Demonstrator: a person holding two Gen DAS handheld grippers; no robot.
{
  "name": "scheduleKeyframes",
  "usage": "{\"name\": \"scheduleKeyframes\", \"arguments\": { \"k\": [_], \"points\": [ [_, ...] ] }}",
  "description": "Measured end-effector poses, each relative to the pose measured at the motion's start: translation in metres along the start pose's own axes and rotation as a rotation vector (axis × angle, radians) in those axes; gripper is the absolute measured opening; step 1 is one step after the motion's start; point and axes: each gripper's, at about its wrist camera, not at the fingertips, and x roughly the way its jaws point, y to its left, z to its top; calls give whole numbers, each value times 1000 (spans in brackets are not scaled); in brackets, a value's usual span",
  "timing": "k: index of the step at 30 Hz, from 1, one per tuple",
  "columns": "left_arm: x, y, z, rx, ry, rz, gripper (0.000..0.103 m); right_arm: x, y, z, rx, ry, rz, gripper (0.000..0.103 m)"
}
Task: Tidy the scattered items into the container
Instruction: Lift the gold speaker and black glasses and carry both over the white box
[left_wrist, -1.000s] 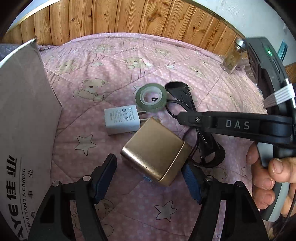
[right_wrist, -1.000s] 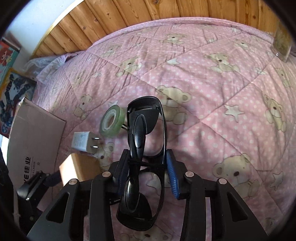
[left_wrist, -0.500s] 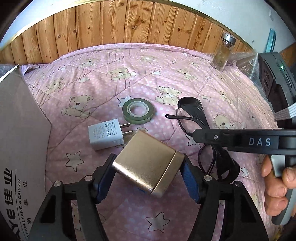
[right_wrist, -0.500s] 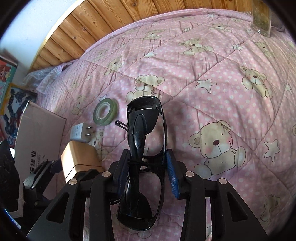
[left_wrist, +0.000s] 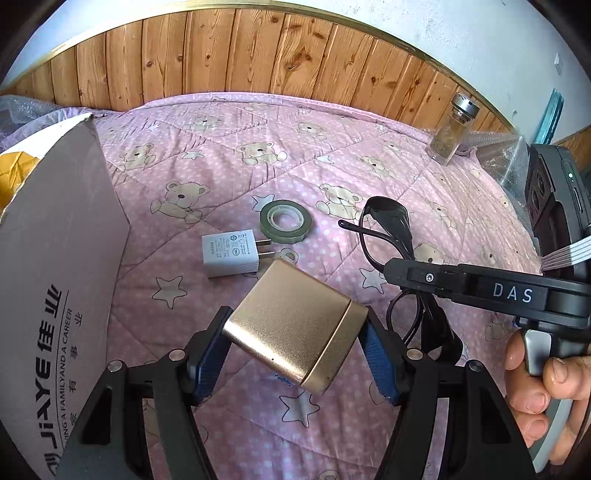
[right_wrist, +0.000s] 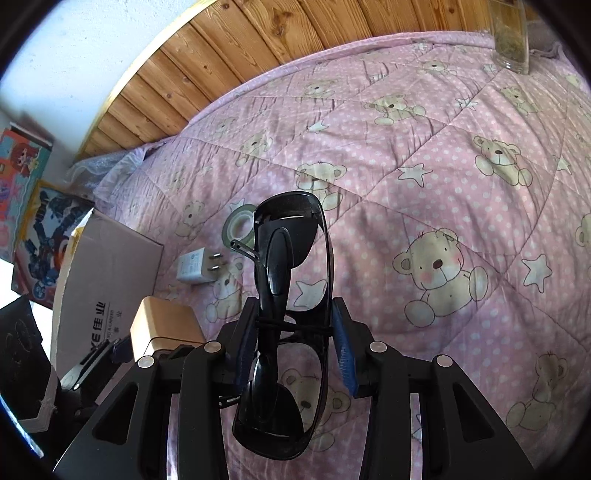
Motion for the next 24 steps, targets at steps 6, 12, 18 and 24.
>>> {"name": "scheduleKeyframes", "arguments": {
  "k": [6, 12, 18, 24],
  "points": [
    [-24, -9, -10, 6, -21, -6, 68, -18, 5, -23, 13, -12, 10, 40],
    [-53, -19, -26, 17, -39, -19, 68, -42, 14, -47, 29, -30, 20, 40],
    [-83, -24, -41, 22, -62, -30, 68, -67, 28, -72, 34, -49, 35, 40],
    [-115, -31, -54, 32, -95, -45, 68, -91, 42, -97, 30, -66, 55, 40]
  ]
}}
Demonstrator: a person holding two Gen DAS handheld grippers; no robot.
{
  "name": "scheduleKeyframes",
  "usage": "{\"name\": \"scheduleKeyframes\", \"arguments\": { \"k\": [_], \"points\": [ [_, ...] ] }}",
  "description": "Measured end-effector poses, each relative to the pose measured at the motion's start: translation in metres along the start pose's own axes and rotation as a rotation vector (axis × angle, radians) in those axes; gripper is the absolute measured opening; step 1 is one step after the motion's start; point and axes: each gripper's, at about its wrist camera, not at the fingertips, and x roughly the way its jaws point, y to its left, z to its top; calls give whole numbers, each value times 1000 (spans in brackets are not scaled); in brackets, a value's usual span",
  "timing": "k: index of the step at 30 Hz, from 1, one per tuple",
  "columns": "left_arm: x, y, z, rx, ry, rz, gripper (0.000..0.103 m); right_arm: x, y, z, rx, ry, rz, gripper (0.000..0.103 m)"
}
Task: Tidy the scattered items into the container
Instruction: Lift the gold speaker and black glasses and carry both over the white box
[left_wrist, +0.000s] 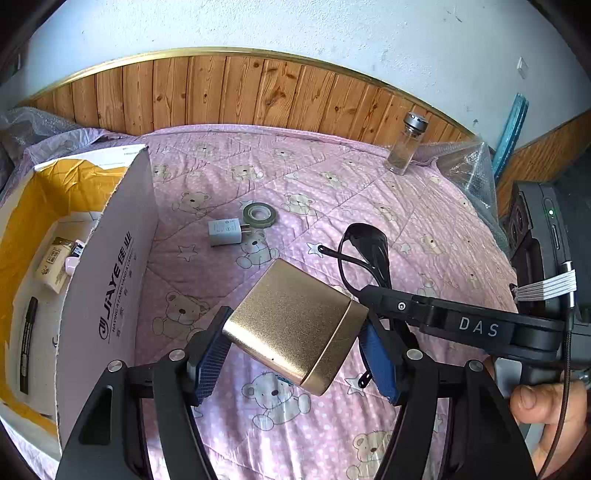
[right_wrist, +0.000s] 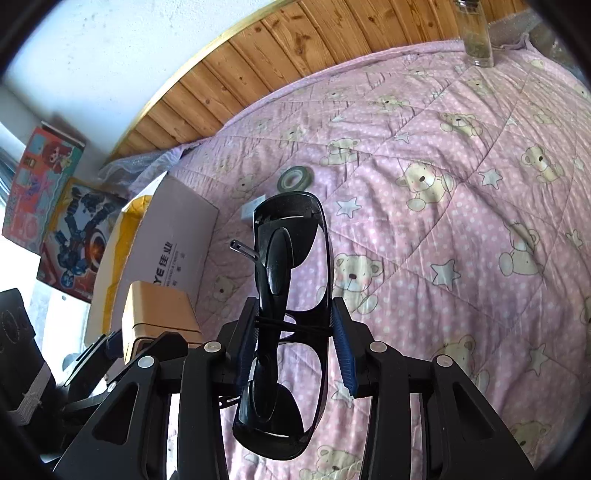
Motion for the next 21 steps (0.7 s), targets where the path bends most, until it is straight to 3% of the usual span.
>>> {"name": "scheduleKeyframes", "arguments": {
  "k": [21],
  "points": [
    [-93, -4, -29, 1, -138, -44, 68, -61, 63, -51, -93, -75, 9, 40]
  ]
}}
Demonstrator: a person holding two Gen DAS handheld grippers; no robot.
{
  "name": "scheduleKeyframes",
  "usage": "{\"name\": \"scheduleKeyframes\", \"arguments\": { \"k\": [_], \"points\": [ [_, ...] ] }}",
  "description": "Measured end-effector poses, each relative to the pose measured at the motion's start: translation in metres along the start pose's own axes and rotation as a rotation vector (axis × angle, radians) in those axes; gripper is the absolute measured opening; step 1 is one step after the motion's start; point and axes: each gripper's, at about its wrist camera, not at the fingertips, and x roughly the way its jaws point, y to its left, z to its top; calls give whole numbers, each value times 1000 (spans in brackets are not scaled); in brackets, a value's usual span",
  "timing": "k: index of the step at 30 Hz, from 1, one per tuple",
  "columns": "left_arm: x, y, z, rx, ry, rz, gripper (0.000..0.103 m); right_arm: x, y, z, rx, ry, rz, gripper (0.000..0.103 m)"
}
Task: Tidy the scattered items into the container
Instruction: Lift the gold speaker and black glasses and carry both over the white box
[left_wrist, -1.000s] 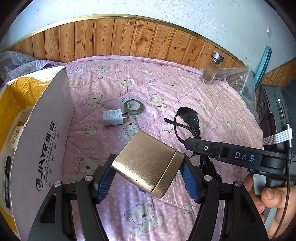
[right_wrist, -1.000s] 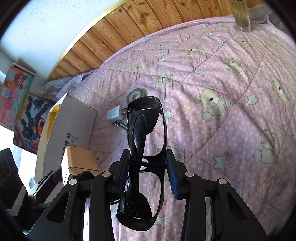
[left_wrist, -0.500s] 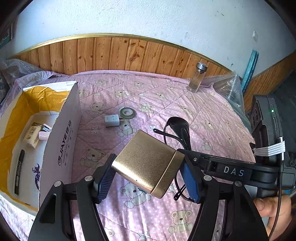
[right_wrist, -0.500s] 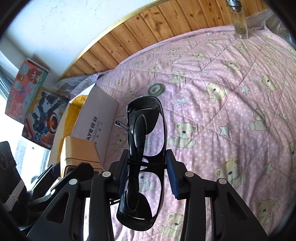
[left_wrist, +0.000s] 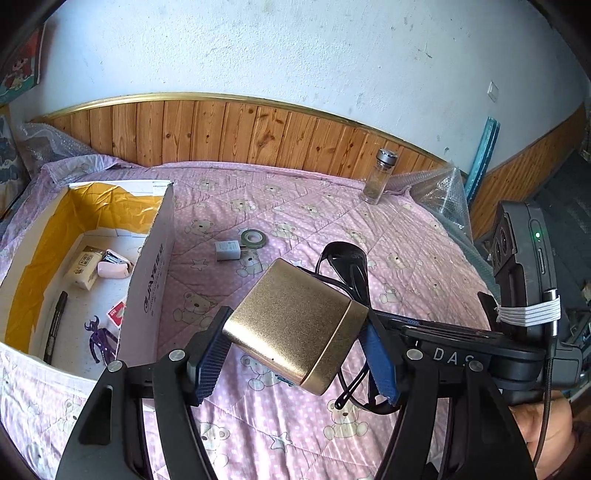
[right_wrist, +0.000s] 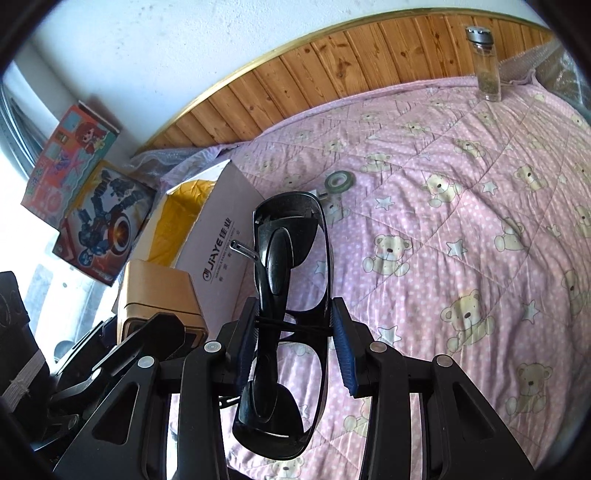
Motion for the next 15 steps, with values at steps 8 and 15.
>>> {"name": "scheduleKeyframes", "arguments": {
  "k": [8, 15],
  "points": [
    [-30, 5, -4, -12, -49, -9, 68, -17, 29, -8, -48, -26, 8, 40],
    [-56, 17, -8, -29, -85, -5, 68, -22, 56, -15, -89, -38, 14, 40]
  ]
}}
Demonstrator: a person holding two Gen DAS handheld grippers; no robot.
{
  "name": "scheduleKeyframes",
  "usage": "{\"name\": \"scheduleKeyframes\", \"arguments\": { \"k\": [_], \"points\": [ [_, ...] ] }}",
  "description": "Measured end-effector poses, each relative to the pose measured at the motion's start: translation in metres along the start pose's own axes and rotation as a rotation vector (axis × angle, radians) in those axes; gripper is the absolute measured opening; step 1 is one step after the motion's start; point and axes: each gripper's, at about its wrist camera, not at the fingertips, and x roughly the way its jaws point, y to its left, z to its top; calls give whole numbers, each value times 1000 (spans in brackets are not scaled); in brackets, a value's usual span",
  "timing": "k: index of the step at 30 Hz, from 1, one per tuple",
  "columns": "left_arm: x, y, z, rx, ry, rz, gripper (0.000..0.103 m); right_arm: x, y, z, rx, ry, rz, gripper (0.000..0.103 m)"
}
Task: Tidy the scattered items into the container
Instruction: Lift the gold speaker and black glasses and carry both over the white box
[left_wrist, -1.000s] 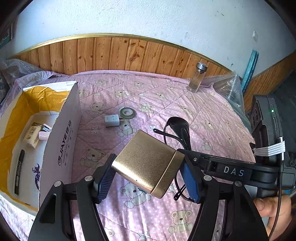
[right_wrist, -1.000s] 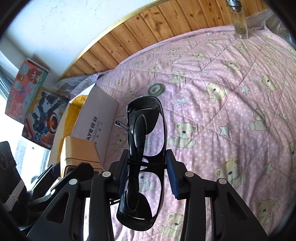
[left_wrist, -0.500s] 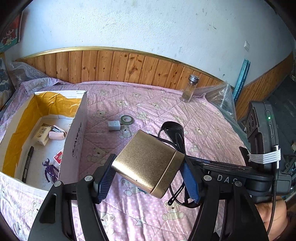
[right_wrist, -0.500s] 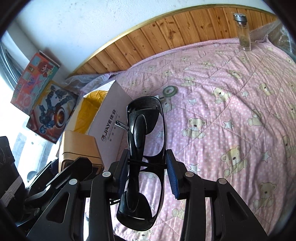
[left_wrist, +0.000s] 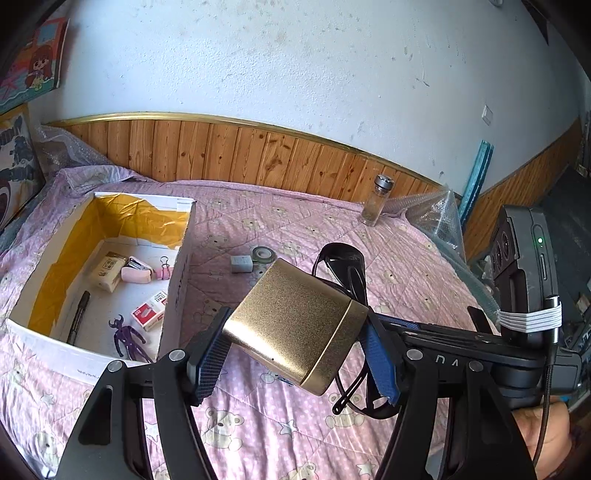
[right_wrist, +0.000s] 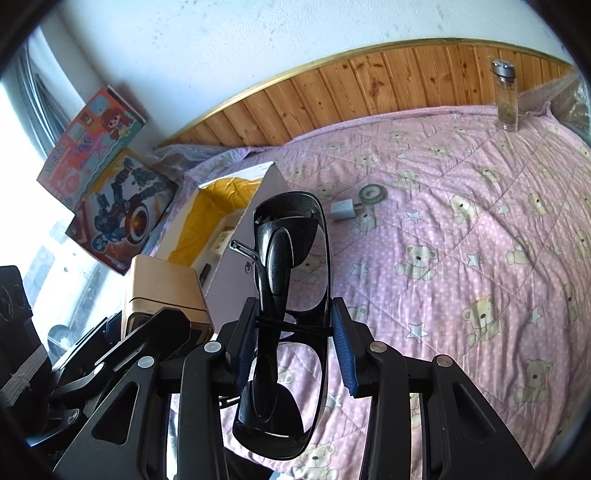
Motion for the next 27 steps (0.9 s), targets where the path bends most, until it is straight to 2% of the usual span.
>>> {"name": "scheduleKeyframes", "arguments": {
  "k": [12, 27],
  "points": [
    [-40, 34, -3, -72, -55, 8, 68, 4, 52, -4, -89, 11, 24, 40],
    [-67, 88, 12, -153, -113, 33, 68, 38, 109, 10, -180, 41, 57, 40]
  ]
}}
